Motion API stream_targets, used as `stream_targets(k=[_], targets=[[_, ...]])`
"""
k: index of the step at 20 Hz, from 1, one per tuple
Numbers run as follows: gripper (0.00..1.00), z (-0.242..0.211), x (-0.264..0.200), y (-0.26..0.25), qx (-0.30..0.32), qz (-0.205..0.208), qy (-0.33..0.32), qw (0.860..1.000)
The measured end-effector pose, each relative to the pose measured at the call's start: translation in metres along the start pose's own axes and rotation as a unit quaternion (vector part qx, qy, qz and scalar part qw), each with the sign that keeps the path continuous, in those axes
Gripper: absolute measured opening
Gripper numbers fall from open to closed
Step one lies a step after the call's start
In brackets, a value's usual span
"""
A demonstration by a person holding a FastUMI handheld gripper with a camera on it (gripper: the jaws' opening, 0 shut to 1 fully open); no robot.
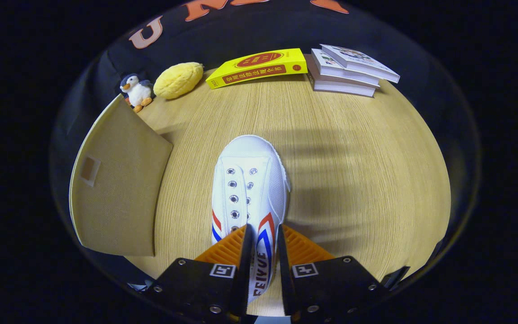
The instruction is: Open the storage box then place both shoes into the box .Put the left shoe in first, then the right shoe, with the right side of both shoes facing outward in a uniform manner.
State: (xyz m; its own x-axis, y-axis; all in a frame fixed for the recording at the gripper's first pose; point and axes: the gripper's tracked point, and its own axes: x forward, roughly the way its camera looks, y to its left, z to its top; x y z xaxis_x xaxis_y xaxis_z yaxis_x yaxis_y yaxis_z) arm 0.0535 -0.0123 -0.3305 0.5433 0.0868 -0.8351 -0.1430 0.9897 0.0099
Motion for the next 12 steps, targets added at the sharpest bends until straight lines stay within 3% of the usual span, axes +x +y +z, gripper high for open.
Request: stream_targets(k=[1, 2, 4, 8, 12], targets=[[0.23, 0.001, -0.003, -0.004, 0.007, -0.004, -0.009, 1.000], [0.02, 0.000, -0.002, -0.004, 0.021, 0.003, -0.017, 1.000], [0.00, 0.003, -0.006, -0.003, 0.079, 0.034, -0.043, 0.995], [0.00, 0.016, -0.015, 0.021, 0.192, 0.111, -0.081, 0.972], [0.00, 0.043, -0.046, 0.036, 0.188, 0.118, -0.109, 0.969]])
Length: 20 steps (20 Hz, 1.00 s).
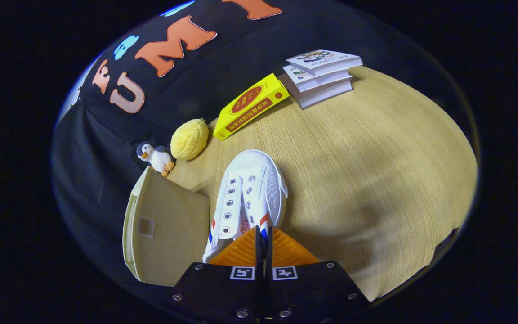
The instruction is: Open the storage box then place both shoes into the box .Put the left shoe in first, then the right shoe, with the right side of both shoes facing outward in a uniform manner.
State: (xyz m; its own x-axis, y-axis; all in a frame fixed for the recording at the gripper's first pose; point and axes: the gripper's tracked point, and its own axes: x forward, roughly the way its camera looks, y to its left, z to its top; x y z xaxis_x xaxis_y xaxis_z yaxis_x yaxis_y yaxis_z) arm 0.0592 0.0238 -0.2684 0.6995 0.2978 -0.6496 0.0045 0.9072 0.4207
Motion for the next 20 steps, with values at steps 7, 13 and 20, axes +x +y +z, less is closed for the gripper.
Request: stream_targets(k=[7, 13, 20], targets=[[0.00, 0.041, -0.053, 0.104, -0.039, 0.032, -0.048, 0.998], [0.00, 0.027, -0.062, 0.201, -0.064, 0.067, -0.052, 0.994], [0.00, -0.028, -0.018, 0.237, -0.086, 0.040, 0.002, 0.996]])
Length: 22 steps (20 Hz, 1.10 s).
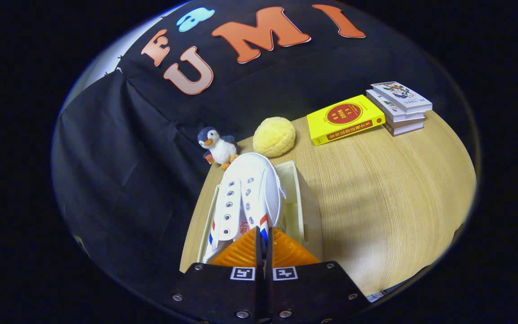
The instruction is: Open the storage box then place both shoes into the box .Put the left shoe in first, then the right shoe, with the right side of both shoes facing outward in a uniform manner.
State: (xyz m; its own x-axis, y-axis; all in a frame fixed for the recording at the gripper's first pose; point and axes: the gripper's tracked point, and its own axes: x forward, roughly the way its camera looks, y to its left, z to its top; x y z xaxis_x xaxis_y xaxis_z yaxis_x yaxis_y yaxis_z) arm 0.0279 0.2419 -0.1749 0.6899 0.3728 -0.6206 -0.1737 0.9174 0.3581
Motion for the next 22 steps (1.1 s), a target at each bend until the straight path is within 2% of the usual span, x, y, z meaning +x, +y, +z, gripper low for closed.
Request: stream_targets(k=[5, 9, 10, 13, 15, 16, 17, 20, 21, 22], targets=[[0.00, -0.023, 0.023, -0.021, -0.034, -0.069, 0.021, 0.997], [0.00, -0.026, 0.028, -0.018, -0.054, -0.084, 0.028, 0.995], [0.03, -0.026, 0.027, -0.018, -0.058, -0.084, 0.030, 0.994], [0.05, -0.005, 0.012, 0.024, -0.007, 0.000, 0.003, 1.000], [0.19, 0.021, -0.009, 0.023, 0.008, 0.011, -0.023, 1.000], [0.32, 0.034, -0.017, 0.015, 0.006, 0.003, -0.036, 0.999], [0.35, 0.045, -0.027, 0.005, 0.004, -0.005, -0.049, 0.999], [0.59, 0.070, -0.053, -0.016, 0.016, -0.014, -0.078, 0.997], [0.63, 0.078, -0.061, -0.025, 0.017, -0.017, -0.087, 0.996], [0.73, 0.085, -0.071, -0.037, 0.018, -0.025, -0.096, 0.995]])
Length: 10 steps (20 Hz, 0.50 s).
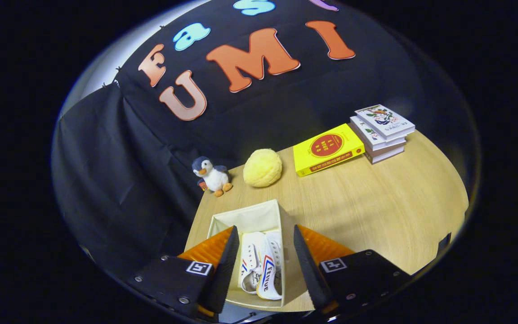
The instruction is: Open the storage box then place both shoes into the box .Put the left shoe in first, then the right shoe, with the right side of both shoes facing outward in a uniform manner.
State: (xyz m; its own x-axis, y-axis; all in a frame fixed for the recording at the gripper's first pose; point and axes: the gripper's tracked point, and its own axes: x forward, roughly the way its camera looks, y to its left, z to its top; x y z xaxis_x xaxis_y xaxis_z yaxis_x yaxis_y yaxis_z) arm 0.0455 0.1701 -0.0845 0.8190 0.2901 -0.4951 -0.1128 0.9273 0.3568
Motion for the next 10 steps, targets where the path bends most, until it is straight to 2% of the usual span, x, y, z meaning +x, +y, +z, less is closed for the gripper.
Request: stream_targets(k=[2, 4, 10], targets=[[0.87, 0.016, -0.013, -0.022, -0.005, -0.013, -0.015, 1.000], [0.97, 0.031, -0.025, -0.041, -0.014, -0.026, -0.028, 0.999], [0.98, 0.074, -0.061, -0.099, -0.044, -0.059, -0.071, 0.995]])
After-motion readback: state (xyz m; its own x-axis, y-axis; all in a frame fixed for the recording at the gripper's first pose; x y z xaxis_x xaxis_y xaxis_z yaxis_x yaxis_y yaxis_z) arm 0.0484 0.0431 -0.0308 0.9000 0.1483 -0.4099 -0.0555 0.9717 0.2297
